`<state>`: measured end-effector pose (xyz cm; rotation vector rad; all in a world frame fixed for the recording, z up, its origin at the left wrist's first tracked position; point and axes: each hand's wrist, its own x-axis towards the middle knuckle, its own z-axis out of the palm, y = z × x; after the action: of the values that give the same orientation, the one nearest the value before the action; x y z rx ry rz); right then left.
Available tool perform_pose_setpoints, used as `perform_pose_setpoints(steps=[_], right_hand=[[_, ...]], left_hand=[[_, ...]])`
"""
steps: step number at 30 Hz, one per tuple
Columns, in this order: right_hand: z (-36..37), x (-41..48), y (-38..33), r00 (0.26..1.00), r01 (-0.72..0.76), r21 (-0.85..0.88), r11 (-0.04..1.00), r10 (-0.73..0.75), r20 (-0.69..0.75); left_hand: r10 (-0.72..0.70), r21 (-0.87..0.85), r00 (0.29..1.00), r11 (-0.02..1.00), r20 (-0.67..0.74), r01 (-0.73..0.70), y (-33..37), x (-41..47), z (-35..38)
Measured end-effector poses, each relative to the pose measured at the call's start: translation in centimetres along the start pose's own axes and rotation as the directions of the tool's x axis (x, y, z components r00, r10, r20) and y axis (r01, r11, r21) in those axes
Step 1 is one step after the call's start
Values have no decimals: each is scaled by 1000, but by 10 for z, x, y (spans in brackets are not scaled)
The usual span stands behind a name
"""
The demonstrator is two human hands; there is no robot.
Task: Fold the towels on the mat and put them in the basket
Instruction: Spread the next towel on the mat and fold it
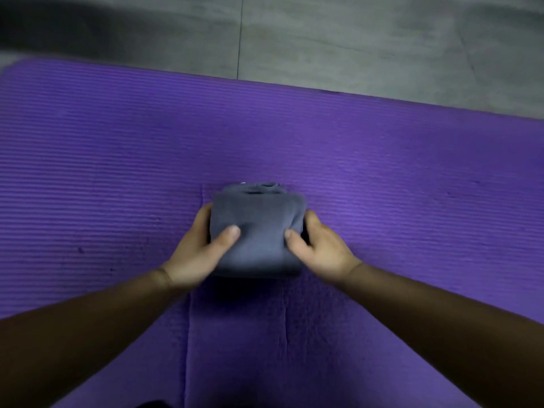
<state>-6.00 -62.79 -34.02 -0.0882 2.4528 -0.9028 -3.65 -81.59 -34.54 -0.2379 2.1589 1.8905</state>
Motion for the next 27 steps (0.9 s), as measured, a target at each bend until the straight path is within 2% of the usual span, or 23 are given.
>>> perform_pose_setpoints(steps=[2,4,7,9,11,15,17,20,23,26,27], right_hand=[[0,13,-3,997,-60,41,997,61,-35],[1,27,-6,989,-140,56,989,142,-30],[1,41,-11,972,-234,52,971,235,-29],[0,45,-11,960,-275,104,956,280,-33],[1,44,-9,944,-310,224,924,328,-46],[9,36,-7,917,-357,483,799,399,17],[9,32,-4,917,-352,589,727,393,64],[-4,24,-5,934,-317,724,613,336,124],[-22,6,-9,940,-300,823,483,298,168],[-41,-34,-25,908,-398,871,289,262,328],[-53,-51,-33,901,-417,872,257,240,361]], left_hand=[[1,27,1000,1000,29,-1,2,8,0],[-50,67,996,996,-67,55,-3,17,4],[-120,217,960,960,-254,177,-7,33,7],[-170,299,939,918,-299,261,-6,41,4],[-253,240,926,915,-281,323,-8,45,2],[-311,95,937,940,-157,328,-4,36,6],[-364,-55,927,931,-87,361,1,32,9],[-410,-290,909,863,73,413,20,27,14],[-404,-363,909,835,104,413,46,12,23],[-420,-376,903,825,91,422,93,-16,29],[-416,-352,904,834,101,424,111,-28,30]])
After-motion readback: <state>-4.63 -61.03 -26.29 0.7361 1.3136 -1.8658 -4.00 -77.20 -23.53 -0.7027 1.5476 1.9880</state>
